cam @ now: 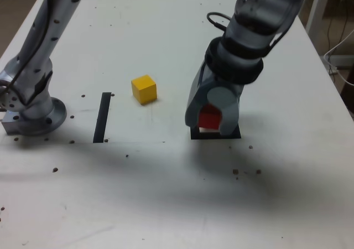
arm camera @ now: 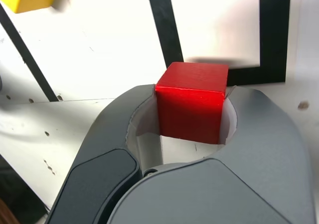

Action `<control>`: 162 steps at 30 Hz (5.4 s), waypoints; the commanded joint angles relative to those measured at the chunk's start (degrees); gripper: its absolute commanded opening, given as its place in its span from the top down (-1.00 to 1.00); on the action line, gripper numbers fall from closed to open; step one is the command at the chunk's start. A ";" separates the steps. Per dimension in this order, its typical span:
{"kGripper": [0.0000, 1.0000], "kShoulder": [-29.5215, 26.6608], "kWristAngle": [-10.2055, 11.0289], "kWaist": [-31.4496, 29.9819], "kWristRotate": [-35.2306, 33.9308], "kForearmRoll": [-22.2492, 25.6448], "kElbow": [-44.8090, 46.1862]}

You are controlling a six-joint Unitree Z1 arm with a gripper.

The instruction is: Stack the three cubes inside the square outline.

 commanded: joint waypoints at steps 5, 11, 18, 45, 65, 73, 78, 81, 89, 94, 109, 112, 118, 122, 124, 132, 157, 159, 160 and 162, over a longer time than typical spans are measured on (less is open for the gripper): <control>0.38 -0.75 -2.07 3.75 0.09 -0.10 0.86; 0.38 -0.77 -2.90 5.23 0.19 -1.01 1.66; 0.38 -0.75 -2.89 5.40 1.01 -3.79 2.98; -0.86 -0.48 -2.07 5.50 1.66 -9.83 7.55; -0.98 -13.18 3.31 8.13 -1.33 -8.58 16.90; -0.98 -19.73 3.72 10.77 -4.27 -8.84 25.60; -0.98 -21.11 3.18 12.00 -8.46 -9.12 28.98; -0.98 -21.34 2.84 12.65 -10.59 -9.54 30.31; -0.98 -21.06 0.90 16.55 -11.31 -12.51 34.60; -0.97 -20.70 -0.37 19.66 -9.47 -14.64 37.66; -0.90 -18.48 -3.80 24.38 -2.71 -17.00 40.34; -0.85 -17.46 -4.67 24.81 -1.21 -17.18 40.15; -0.76 -16.40 -5.24 25.54 0.05 -17.50 39.88; -0.60 -15.79 -5.26 26.05 0.90 -17.52 39.70; -0.46 -15.46 -5.26 26.18 1.18 -17.61 39.68; 0.29 -14.96 -4.49 26.23 1.94 -19.43 39.64; 0.41 -15.90 -0.79 20.44 3.86 -17.45 34.34; 0.41 -15.90 -0.39 18.16 3.84 -15.91 32.14; 0.41 -15.84 -0.28 17.05 3.83 -15.05 31.00; 0.41 -15.68 -0.23 14.92 3.75 -13.22 28.73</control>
